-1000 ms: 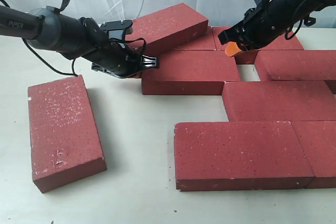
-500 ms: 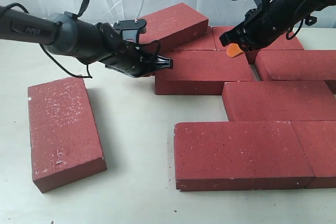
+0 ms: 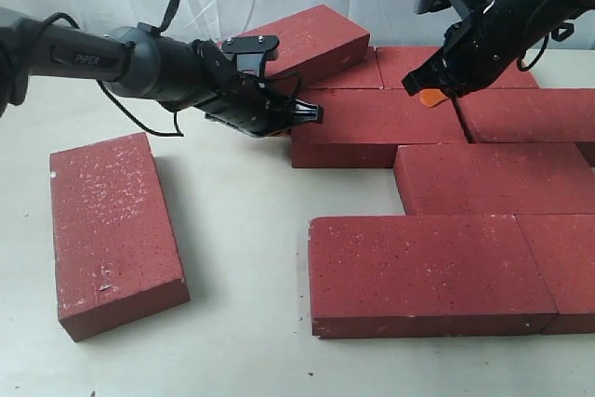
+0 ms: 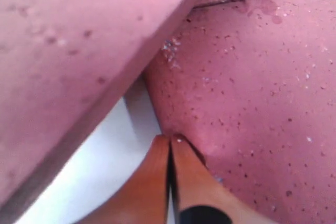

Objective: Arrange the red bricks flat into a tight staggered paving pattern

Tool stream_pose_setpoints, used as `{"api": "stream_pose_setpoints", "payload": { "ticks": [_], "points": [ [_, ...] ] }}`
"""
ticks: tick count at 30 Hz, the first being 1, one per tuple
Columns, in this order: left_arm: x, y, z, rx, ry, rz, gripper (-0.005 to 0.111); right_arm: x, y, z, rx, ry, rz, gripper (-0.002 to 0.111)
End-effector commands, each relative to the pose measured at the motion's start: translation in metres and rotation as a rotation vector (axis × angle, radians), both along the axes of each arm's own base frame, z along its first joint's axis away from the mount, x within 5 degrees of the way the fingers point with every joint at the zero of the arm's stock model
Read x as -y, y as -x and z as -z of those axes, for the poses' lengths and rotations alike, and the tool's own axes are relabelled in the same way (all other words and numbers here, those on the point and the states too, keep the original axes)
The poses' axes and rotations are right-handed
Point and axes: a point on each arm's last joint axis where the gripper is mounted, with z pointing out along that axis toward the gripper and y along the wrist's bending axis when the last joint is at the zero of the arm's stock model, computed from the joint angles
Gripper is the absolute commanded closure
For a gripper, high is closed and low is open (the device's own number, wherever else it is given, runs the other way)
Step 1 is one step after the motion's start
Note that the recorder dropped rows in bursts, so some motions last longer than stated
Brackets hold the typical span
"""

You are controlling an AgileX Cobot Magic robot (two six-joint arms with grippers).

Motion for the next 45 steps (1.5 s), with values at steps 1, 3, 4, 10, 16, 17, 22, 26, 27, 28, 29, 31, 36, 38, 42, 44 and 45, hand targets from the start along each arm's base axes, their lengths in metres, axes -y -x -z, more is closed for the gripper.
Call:
{"api": "stream_pose_setpoints", "payload": {
  "ticks": [1,3,4,10,16,17,22,26,27,28,29,31,36,38,42,44,45],
  "points": [
    [0.019,0.002,0.005,-0.022,0.030,0.022,0.107,0.004,0.000,-0.001,0.016,0.024,0.004,0.109],
    [0.022,0.002,0.010,-0.040,0.033,0.029,0.107,0.005,0.000,-0.001,0.015,0.030,0.015,0.109],
    [0.023,0.001,0.011,-0.045,0.034,0.032,0.107,0.005,0.000,-0.001,0.017,0.032,0.018,0.109],
    [0.025,0.001,0.020,-0.062,0.032,0.031,0.107,0.006,-0.001,-0.001,0.023,0.033,0.026,0.109],
    [0.039,0.004,0.014,-0.029,0.037,0.066,0.107,0.006,-0.002,-0.001,0.025,0.031,0.033,0.109],
    [0.041,0.004,0.012,-0.028,0.039,0.072,0.107,0.006,-0.002,-0.001,0.025,0.031,0.033,0.109],
    [0.041,0.005,0.012,-0.036,0.028,0.095,0.107,0.006,-0.002,-0.001,0.025,0.030,0.035,0.109],
    [0.036,0.006,0.015,-0.066,-0.011,0.141,0.107,0.006,-0.002,-0.001,0.024,0.027,0.038,0.109],
    [0.033,0.006,0.015,-0.075,-0.014,0.141,0.107,0.006,-0.002,-0.001,0.023,0.026,0.038,0.109],
    [0.030,0.005,0.016,-0.090,-0.012,0.132,0.107,0.006,-0.001,-0.001,0.021,0.023,0.039,0.109],
    [0.029,0.004,0.016,-0.099,-0.008,0.122,0.107,0.005,-0.001,-0.001,0.018,0.021,0.040,0.109],
    [0.022,0.001,0.014,-0.127,0.007,0.094,0.106,0.005,-0.001,-0.001,0.012,0.019,0.039,0.109],
    [0.011,-0.001,0.003,-0.142,-0.020,0.113,0.097,0.004,-0.001,-0.001,0.009,0.005,0.045,0.109],
    [0.005,-0.002,0.000,-0.160,-0.042,0.098,0.098,0.004,0.000,-0.001,0.003,-0.002,0.049,0.109],
    [-0.010,-0.006,-0.003,-0.172,-0.118,0.051,0.098,0.003,0.000,-0.002,-0.006,-0.020,0.056,0.109],
    [-0.016,-0.008,-0.002,-0.174,-0.146,0.016,0.098,0.003,0.000,-0.002,-0.006,-0.022,0.056,0.109],
    [-0.022,-0.011,-0.002,-0.178,-0.159,-0.005,0.098,0.002,0.000,-0.002,-0.008,-0.022,0.056,0.109]
  ]
}}
